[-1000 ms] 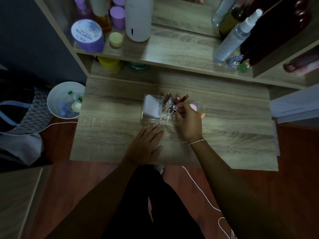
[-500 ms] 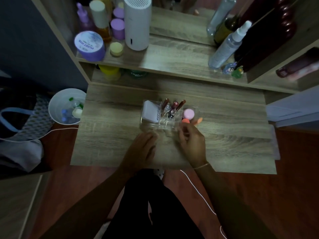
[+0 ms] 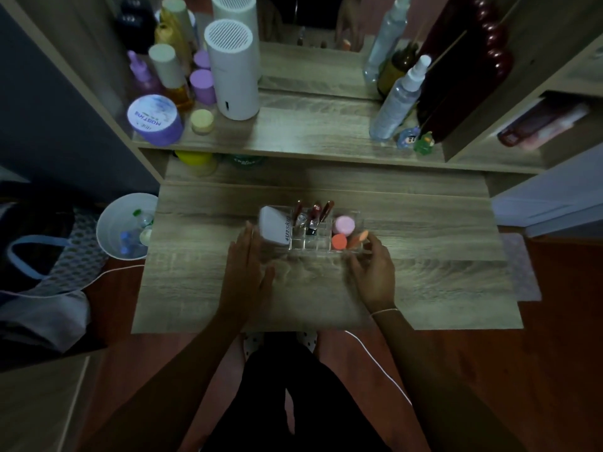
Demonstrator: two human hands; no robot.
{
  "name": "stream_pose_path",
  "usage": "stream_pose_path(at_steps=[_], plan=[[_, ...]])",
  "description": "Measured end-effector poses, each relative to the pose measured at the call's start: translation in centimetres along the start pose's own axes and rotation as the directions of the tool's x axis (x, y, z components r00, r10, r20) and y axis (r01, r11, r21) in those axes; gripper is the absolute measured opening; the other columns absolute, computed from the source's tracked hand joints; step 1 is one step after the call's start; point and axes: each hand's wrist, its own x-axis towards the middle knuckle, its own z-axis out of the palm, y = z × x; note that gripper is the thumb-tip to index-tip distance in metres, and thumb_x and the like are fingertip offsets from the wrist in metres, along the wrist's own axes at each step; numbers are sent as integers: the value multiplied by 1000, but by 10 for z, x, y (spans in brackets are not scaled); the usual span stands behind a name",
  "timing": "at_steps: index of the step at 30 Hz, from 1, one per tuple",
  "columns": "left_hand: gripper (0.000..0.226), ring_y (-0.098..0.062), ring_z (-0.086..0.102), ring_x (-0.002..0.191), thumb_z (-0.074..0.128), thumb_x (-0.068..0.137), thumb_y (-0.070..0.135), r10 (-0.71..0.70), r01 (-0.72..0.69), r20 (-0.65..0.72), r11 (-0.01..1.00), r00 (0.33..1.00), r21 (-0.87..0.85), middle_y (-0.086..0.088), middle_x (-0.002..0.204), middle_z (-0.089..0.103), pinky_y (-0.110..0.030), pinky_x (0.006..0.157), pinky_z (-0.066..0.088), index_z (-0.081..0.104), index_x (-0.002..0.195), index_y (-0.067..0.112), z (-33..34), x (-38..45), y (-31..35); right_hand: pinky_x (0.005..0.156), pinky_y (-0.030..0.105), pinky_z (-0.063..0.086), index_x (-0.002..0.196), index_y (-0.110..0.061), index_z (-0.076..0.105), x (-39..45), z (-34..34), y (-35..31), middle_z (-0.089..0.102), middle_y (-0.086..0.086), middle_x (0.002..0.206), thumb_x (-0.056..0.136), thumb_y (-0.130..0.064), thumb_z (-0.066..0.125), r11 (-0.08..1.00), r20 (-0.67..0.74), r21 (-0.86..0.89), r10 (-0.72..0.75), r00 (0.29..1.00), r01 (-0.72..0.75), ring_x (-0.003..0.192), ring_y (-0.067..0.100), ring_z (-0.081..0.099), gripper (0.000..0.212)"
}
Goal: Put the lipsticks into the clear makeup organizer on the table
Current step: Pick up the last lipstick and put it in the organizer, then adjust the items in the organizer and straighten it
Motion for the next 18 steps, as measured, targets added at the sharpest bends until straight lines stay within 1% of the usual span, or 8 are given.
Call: stream_pose_path(at_steps=[3, 6, 8, 12, 14, 18], plan=[[72, -40, 24, 142, 34, 89, 42, -29, 28, 36, 1000, 999, 5, -28, 154, 22, -59, 115, 23, 25, 144, -5, 3, -1, -4, 88, 36, 45, 125, -8, 55, 5, 6, 3, 64, 17, 117, 86, -20, 68, 999, 13, -28, 15, 1000, -15, 110, 33, 57, 43], [75, -37, 20, 144, 32, 88, 43, -52, 52, 48, 999, 998, -8, -26, 155, 19, -56, 117, 17, 22, 145, -5, 4, -3, -6, 86, 35, 47, 120, -8, 57, 9, 8, 7, 65, 13, 115, 86, -16, 66, 1000, 15, -27, 15, 1000, -14, 106, 30, 59, 36], [76, -36, 19, 145, 33, 88, 43, -52, 53, 54, 999, 997, -12, -25, 156, 19, -54, 118, 15, 19, 146, -3, 5, -5, -6, 87, 39, 51, 120, -10, 57, 10, 8, 7, 66, 12, 115, 86, -14, 66, 1000, 9, -2, 21, 1000, -21, 105, 29, 61, 35], [78, -36, 19, 145, 31, 87, 44, -52, 53, 90, 999, 995, -8, -25, 155, 20, -53, 119, 15, 17, 147, -3, 7, -4, -7, 84, 35, 50, 121, -11, 57, 11, 6, 10, 67, 11, 114, 87, -14, 67, 1000, 19, 9, 0, 1000, 0, 102, 27, 63, 35], [77, -35, 18, 146, 30, 88, 44, -46, 47, 105, 999, 993, -7, -25, 156, 19, -52, 120, 15, 15, 147, -4, 8, -3, -8, 84, 38, 53, 122, -12, 56, 12, 4, 10, 67, 10, 115, 88, -15, 66, 1000, 34, 16, 7, 999, -7, 101, 26, 64, 35], [73, -36, 18, 145, 42, 90, 33, -49, 52, 97, 998, 994, -26, -26, 156, 18, -52, 119, 19, 15, 147, -4, 10, -2, -6, 81, 31, 49, 121, -12, 56, 14, 1, 10, 68, 10, 114, 87, -16, 68, 1000, 28, 20, 10, 1000, -10, 99, 25, 65, 36]])
